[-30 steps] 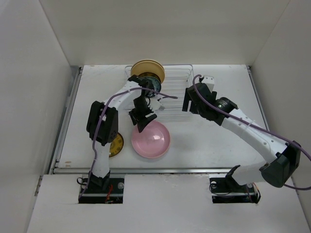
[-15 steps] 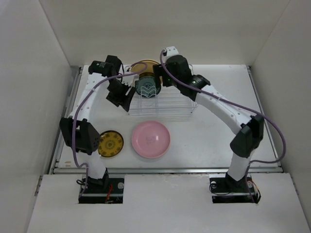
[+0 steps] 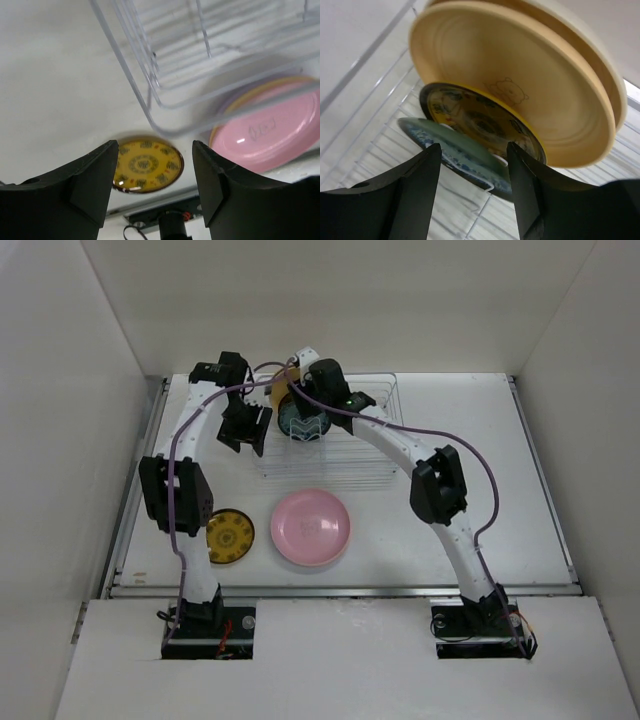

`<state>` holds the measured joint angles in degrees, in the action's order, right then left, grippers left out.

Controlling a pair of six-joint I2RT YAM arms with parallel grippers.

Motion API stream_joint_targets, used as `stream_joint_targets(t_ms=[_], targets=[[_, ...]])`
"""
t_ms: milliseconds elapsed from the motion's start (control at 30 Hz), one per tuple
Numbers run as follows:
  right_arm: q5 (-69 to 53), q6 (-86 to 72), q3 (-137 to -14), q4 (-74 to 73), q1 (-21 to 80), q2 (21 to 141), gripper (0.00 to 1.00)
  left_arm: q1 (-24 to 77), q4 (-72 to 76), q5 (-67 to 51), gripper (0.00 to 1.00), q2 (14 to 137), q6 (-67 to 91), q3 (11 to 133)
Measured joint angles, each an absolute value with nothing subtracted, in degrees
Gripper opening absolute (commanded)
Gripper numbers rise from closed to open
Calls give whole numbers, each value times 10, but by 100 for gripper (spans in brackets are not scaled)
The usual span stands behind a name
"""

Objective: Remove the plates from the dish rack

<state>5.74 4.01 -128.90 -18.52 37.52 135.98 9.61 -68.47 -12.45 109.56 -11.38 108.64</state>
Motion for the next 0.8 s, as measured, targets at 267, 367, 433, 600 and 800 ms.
stream_joint_targets(t_ms=[267,367,433,600,800], targets=[[40,50,-1294,-174,356,1381,55,65,-643,-118,50,1237,-64,1160],[27,52,-1294,-175,356,1381,35,45,-647,-155,35,1259,-46,1163],[24,65,-1294,-173,356,1381,17,40,-648,-172,25,1260,-44,1167],[13,82,-1287,-159,354,1381,0,31,-644,-211,0,1269,-39,1187],[34,112,-1273,-142,363,1378,0,26,-640,-225,0,1269,-22,1182]])
